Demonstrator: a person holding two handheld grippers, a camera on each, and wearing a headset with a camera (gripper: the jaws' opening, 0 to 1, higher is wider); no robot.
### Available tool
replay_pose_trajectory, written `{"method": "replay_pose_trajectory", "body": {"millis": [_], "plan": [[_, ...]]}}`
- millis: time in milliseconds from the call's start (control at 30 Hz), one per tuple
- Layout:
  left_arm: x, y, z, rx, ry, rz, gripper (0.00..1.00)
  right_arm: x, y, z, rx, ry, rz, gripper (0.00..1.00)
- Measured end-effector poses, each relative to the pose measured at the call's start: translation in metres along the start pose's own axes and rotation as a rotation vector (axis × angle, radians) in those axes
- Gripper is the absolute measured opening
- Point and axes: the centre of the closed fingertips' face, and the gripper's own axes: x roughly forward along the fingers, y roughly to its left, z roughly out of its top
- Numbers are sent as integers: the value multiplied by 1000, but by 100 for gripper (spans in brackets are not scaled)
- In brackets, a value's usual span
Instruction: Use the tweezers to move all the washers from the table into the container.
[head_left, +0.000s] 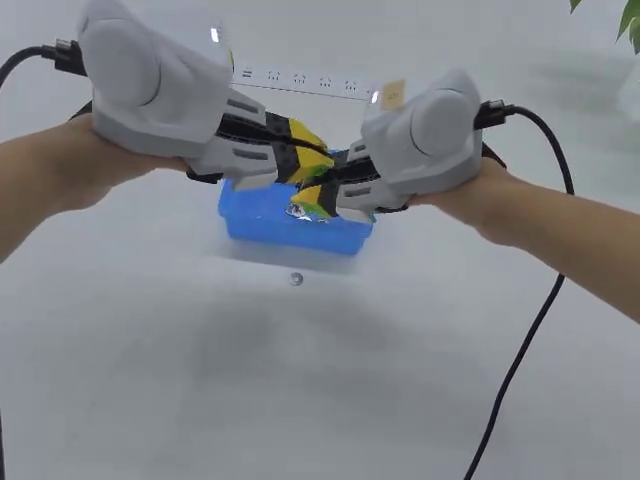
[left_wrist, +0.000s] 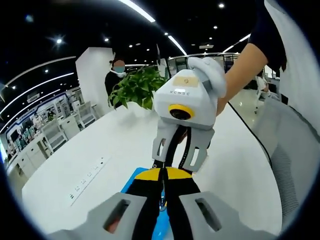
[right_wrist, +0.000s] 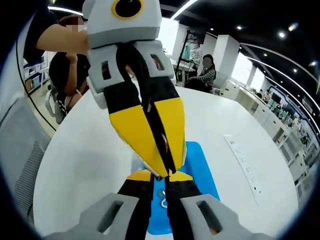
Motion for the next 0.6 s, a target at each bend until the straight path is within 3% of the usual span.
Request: {"method": "replay_pose_trajectory", "body": {"millis": [333,600], "plan": [[-4,0,7,11,-20,18,4,-5,-3,2,39,-9,-17,13],[-10,3,14,5,-30,54,4,-22,-10,1,117,-32,-79,23]]}}
